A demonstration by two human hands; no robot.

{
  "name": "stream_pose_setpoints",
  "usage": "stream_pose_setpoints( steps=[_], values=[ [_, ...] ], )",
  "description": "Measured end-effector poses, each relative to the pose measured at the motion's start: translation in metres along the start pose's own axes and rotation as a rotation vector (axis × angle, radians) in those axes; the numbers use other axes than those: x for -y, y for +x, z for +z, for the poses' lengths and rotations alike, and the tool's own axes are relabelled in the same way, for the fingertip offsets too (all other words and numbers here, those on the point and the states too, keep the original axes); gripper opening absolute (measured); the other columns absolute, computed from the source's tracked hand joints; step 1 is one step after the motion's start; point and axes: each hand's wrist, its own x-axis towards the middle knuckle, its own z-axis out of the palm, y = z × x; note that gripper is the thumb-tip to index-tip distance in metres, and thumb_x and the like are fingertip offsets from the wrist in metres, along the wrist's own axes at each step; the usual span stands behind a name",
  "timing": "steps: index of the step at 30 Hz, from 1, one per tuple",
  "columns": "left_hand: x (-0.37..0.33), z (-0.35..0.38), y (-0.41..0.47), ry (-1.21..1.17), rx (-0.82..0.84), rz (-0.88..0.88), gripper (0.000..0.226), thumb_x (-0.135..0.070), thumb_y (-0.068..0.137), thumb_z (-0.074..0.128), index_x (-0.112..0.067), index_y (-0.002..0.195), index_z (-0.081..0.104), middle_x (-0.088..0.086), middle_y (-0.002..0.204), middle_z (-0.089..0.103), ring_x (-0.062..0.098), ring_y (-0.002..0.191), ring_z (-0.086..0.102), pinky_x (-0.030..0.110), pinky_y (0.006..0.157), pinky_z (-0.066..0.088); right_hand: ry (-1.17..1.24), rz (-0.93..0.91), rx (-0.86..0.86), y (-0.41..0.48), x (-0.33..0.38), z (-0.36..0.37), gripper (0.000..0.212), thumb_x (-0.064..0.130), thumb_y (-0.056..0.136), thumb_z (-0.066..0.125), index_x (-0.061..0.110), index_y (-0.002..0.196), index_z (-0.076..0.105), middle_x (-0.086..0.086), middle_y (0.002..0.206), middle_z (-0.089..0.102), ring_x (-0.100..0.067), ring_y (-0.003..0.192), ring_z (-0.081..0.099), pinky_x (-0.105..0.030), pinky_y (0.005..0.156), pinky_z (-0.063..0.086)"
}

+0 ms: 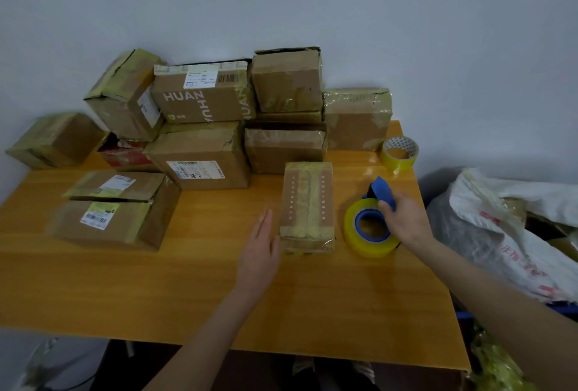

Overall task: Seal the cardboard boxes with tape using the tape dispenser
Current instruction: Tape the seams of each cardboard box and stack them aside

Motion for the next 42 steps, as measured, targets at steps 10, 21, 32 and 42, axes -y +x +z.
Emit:
stream_pose_setpoints(
  steps=[10,21,32,42],
  values=[
    [-0.009,0.043,0.004,0.331,0.146,0.224,0.072,-0.065,0.085,-0.016,-0.034,0.148,-0.001,0.006,0.161,0.001,0.024,0.145,-0.013,0.045,0.120,0.008,-0.173,-0.144,0.195,-0.068,0.063,0.086,0.054,0.037,0.105,0.029,0.034,0.155,0.008,-0.011,0.163,0.003,-0.027,0.136,0.043,-0.037,0.102,0.045],
    [-0.010,0.029,0.029,-0.270,0.078,-0.262,0.048,-0.028,0.089,0.066,-0.014,0.132,0.048,-0.006,0.107,0.061,0.014,0.096,0.062,0.025,0.076,0.051,-0.007,-0.061,0.091,-0.041,0.057,0.083,0.061,0.040,0.095,0.054,0.023,0.148,0.029,-0.005,0.093,0.069,-0.024,0.079,0.065,-0.032,0.059,0.050],
    [-0.002,0.010,0.022,-0.359,0.017,-0.315,0.041,-0.023,0.099,0.052,-0.009,0.137,0.051,0.002,0.122,0.063,0.012,0.099,0.059,0.021,0.078,0.049,0.055,-0.088,0.158,-0.037,0.042,0.058,0.058,0.041,0.099,0.049,0.017,0.150,0.033,0.007,0.069,0.054,-0.006,0.055,0.051,-0.019,0.044,0.035],
    [-0.004,0.009,0.020,-0.370,0.054,-0.264,0.035,-0.024,0.090,0.066,-0.019,0.125,0.062,0.003,0.067,0.060,0.016,0.065,0.054,0.037,0.066,0.052,0.112,-0.151,0.201,-0.043,0.033,0.057,0.070,0.029,0.093,0.063,0.018,0.152,0.026,-0.001,0.069,0.067,-0.012,0.061,0.063,-0.028,0.064,0.056]
  ],
)
